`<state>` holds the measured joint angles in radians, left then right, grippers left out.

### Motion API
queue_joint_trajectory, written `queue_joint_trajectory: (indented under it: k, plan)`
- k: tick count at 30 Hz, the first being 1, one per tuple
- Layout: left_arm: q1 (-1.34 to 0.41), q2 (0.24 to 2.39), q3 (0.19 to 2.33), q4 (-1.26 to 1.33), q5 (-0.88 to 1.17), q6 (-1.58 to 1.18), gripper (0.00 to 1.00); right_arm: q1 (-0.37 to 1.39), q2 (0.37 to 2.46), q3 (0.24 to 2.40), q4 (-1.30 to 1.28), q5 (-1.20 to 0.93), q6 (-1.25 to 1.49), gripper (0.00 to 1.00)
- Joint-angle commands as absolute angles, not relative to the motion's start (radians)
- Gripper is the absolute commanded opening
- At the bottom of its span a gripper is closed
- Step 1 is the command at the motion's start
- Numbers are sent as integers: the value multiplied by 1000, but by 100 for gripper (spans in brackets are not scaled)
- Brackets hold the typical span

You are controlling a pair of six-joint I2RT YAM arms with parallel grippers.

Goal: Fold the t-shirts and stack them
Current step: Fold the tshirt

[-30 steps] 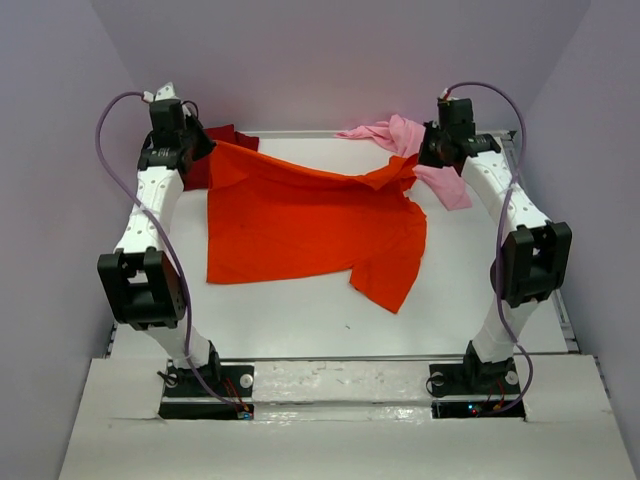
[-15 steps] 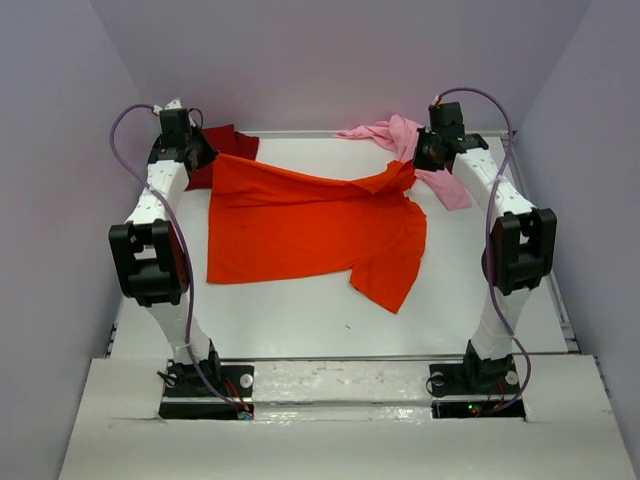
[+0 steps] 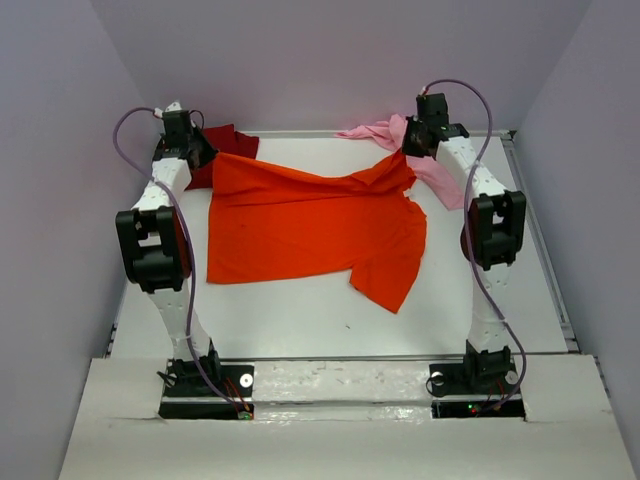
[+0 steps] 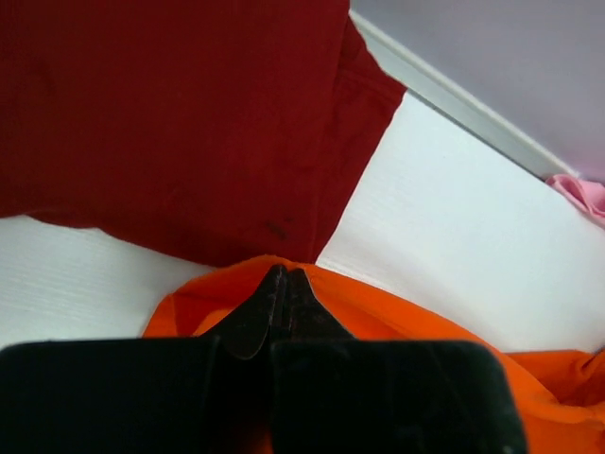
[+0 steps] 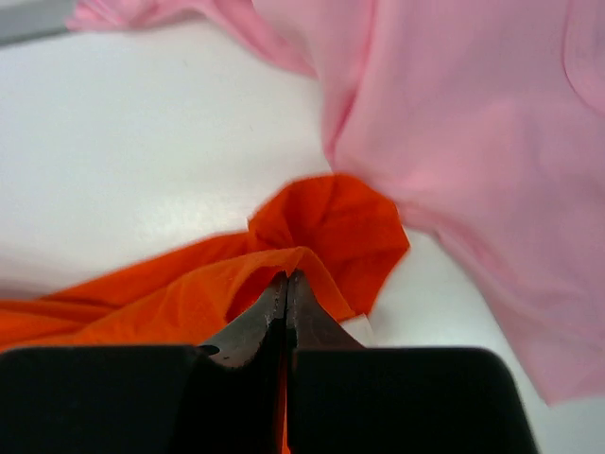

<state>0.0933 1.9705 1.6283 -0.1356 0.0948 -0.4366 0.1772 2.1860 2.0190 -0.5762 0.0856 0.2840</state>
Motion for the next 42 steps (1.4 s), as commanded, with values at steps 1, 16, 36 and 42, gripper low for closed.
queue_joint_trajectory:
  k: [1,16,36,42]
  plan:
    - [98,1945,1704,-35,92,-446,0,173,2270,2222,-531,43,278,0]
    - [100,2028,1715,98,43,-429,0,173,2379,2272,-336,-37,219,0]
    - [109,1915,1416,135,18,-434,0,173,2137,1812,-273,-29,244,0]
    - [112,1841,1364,115,18,-439,0,173,2094,1798,-357,66,219,0]
